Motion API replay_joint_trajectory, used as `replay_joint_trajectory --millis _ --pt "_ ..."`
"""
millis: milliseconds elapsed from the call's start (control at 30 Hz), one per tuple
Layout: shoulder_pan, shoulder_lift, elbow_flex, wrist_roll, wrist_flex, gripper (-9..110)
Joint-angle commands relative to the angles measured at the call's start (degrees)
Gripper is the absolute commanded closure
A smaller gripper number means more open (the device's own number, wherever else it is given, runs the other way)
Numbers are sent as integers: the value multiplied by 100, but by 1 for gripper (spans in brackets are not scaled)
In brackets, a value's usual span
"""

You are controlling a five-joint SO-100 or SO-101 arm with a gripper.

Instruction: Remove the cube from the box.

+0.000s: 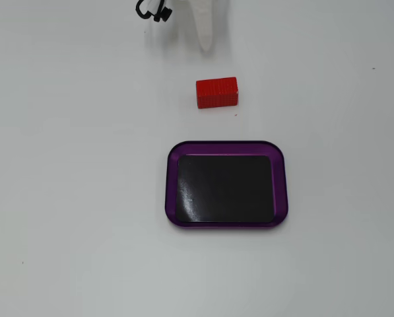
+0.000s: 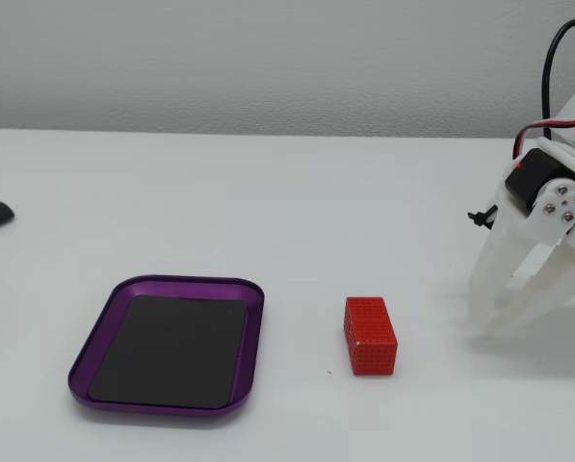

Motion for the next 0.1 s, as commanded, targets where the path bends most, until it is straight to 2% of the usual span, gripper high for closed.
replay_joint_trajectory --millis 0,67 --pt "44 492 35 -18 -35 102" --pt "44 492 35 -18 -35 102"
